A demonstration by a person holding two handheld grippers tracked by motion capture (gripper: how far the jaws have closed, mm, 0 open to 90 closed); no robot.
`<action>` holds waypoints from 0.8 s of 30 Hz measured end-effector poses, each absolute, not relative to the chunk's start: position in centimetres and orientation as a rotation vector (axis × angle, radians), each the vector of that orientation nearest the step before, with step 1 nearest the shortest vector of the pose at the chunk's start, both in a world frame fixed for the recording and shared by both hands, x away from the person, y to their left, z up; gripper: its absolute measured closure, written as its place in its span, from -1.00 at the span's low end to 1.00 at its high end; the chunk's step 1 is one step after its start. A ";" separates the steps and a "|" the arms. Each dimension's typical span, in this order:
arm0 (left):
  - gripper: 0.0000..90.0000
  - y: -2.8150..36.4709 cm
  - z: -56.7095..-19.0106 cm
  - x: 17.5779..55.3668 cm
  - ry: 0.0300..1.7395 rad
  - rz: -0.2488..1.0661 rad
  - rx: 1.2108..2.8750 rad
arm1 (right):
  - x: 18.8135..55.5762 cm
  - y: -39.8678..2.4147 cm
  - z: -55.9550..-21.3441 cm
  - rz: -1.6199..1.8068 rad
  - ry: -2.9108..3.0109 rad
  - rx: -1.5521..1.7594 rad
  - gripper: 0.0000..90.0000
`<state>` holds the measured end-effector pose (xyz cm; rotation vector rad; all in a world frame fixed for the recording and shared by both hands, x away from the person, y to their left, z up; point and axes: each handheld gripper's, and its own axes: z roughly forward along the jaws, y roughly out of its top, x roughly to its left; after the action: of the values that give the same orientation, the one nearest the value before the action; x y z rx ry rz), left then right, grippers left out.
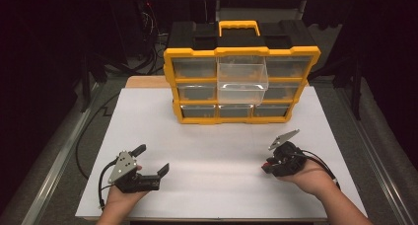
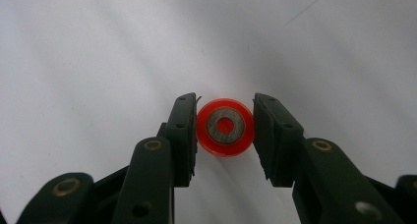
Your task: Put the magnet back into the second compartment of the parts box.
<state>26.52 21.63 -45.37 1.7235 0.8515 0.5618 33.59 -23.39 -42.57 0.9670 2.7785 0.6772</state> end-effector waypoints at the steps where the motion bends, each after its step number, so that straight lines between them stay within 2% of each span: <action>1: -0.99 21.6 -45.4 26.5 0.852 0.561 1.722 | 33.6 -23.4 -42.6 0.667 2.789 0.967 0.43; 24: -0.99 21.7 -45.3 26.5 0.848 0.564 1.721 | 33.7 -23.5 -40.3 0.484 2.908 0.882 0.43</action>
<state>26.46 21.71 -45.34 1.7209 0.8478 0.5643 33.70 -23.51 -40.29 0.8820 2.9078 0.4843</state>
